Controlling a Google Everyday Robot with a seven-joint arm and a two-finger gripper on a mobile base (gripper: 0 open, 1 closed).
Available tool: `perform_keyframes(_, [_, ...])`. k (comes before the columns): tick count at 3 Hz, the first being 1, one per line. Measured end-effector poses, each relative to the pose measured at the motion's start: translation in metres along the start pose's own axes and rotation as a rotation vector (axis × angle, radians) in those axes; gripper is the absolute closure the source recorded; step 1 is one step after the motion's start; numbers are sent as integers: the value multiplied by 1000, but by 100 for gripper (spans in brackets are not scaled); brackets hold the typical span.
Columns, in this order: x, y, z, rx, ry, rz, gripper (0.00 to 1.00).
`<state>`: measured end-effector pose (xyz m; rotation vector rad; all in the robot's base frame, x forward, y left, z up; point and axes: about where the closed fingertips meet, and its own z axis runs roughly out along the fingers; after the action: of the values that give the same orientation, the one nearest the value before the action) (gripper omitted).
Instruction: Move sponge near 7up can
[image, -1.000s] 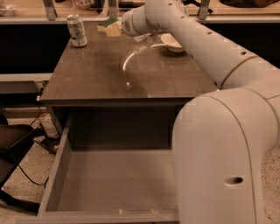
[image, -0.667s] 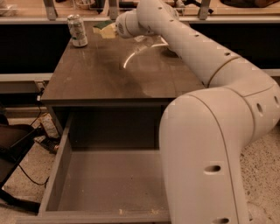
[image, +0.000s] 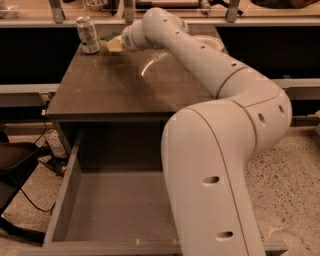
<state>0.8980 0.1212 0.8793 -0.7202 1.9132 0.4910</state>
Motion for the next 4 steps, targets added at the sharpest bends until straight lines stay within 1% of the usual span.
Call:
perform_keyframes(1, [9,5,13,6,0,34,100])
perform_keyframes(2, [10,7,14,3,2,33,82])
perform_keyframes(3, [12,9,17,-1,5,33,58])
perform_keyframes(4, [14,11,20,-5,9,33,27])
